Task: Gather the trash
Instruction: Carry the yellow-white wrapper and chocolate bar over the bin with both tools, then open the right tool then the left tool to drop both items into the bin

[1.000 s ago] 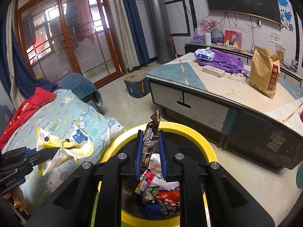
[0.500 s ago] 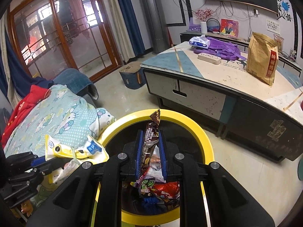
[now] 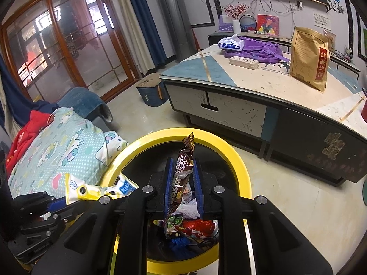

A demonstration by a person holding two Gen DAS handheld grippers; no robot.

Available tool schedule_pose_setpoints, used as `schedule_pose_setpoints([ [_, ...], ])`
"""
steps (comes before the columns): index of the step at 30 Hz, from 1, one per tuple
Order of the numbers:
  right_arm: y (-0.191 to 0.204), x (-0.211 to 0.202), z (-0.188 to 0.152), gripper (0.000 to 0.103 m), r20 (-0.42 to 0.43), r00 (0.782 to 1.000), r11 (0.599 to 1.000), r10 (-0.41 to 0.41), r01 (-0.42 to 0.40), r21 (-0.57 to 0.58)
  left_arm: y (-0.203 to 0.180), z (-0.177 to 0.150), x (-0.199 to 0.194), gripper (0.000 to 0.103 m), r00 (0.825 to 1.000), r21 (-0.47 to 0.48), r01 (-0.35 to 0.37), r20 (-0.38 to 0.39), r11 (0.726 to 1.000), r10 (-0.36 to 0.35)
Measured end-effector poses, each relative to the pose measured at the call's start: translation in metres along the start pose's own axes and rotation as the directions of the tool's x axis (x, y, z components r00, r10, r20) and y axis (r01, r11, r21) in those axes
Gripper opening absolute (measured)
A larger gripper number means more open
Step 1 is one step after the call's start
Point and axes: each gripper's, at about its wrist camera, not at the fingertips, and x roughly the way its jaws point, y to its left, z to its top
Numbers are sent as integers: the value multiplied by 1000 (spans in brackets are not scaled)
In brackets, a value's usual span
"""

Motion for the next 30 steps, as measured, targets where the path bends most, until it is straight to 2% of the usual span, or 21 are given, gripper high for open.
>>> schedule_pose_setpoints([
  [4, -4, 1, 0, 19, -1, 1000, 1000, -4, 4, 11, 0, 2, 4, 9, 1000, 8, -3, -4, 1000, 3],
  [7, -7, 1, 1, 29, 3, 1000, 1000, -10, 10, 25, 3, 3, 5, 10, 1000, 6, -7, -5, 1000, 7],
  [10, -9, -1, 1, 33, 10, 1000, 999, -18, 17, 34, 5, 5, 5, 14, 1000, 4, -21, -5, 1000, 21],
  [12, -10, -3, 1, 38, 15, 1000, 999, -19, 19, 35, 6, 5, 4, 21, 1000, 0, -23, -1, 1000, 23],
  [14, -10, -5, 1, 46, 21, 1000, 999, -24, 23, 36, 8, 6, 3, 42, 999, -4, -33, 1, 999, 33],
  [16, -9, -7, 0, 54, 25, 999, 999, -33, 33, 30, 11, 6, 0, 49, 999, -18, -37, 4, 999, 37],
  [19, -8, -12, -1, 65, 30, 999, 999, -39, 38, 25, 19, 7, -5, 75, 999, -51, -48, 11, 998, 48],
  [20, -7, -14, -1, 71, 32, 999, 999, -41, 40, 23, 22, 7, -8, 80, 998, -63, -52, 15, 997, 53],
  [21, -6, -15, -2, 74, 34, 998, 999, -44, 44, 21, 24, 8, -10, 81, 998, -72, -54, 18, 996, 55],
  [23, -3, -19, -2, 81, 44, 998, 999, -47, 46, 14, 30, 9, -17, 92, 997, -94, -68, 26, 993, 71],
  [30, 24, -29, -3, 96, 64, 997, 999, -35, 37, -26, 55, 8, -47, 92, 987, -174, -141, 55, 975, 153],
])
